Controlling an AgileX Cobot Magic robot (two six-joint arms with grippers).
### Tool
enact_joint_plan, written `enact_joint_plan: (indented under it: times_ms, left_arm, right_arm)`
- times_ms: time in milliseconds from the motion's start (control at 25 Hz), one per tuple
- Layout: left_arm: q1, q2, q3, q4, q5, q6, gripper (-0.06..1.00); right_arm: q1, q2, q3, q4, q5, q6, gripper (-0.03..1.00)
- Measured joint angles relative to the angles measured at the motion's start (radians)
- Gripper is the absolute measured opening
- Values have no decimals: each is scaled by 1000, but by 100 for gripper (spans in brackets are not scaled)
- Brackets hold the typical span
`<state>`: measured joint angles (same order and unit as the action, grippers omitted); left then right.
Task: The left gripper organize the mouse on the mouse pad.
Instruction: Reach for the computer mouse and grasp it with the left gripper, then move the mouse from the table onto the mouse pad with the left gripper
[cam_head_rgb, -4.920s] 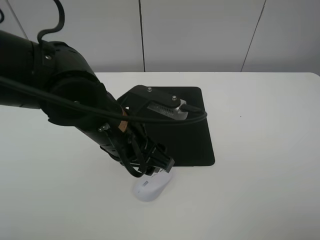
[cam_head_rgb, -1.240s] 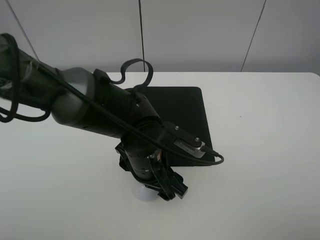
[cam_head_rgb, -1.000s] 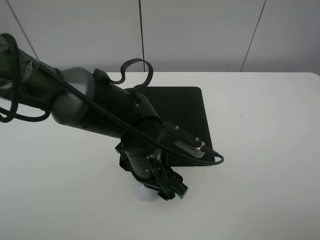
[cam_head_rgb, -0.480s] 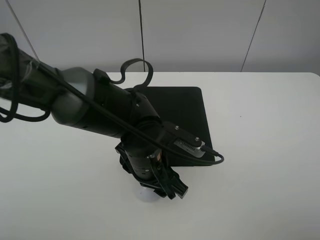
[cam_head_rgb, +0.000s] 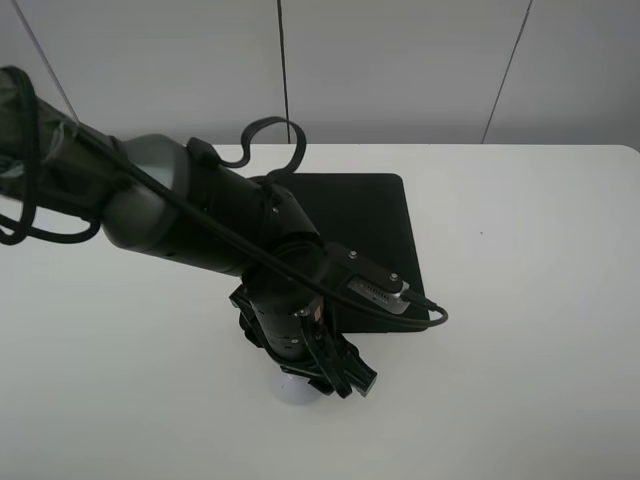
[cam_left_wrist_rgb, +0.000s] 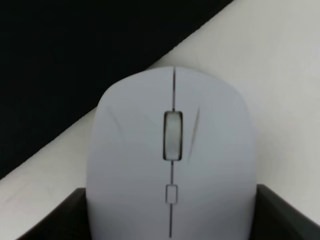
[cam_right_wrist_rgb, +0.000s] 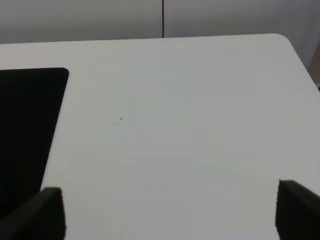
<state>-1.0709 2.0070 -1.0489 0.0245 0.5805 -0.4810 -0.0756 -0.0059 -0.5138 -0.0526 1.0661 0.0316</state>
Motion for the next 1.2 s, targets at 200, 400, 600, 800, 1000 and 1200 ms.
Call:
enact_joint_plan:
  times_ms: [200,400,600,800,1000,1200]
  left_arm:
    - [0,0,0,0,-1,-1,63]
    - [0,0,0,0,-6,-1,63]
    - [11,-32,0,-2,-1,-2,63]
    - [46,-120,0,-4,18,-3,63]
    - [124,-141,0,-1,31,-3,63]
    - [215,-140,-23,-3,11,-17,63]
  right_arm:
    - [0,0,0,0,0,0,83]
    - [0,0,0,0,0,0,83]
    - [0,0,0,0,0,0,83]
    - [0,0,0,0,0,0,83]
    - [0,0,0,0,0,0,83]
    - [0,0,0,0,0,0,83]
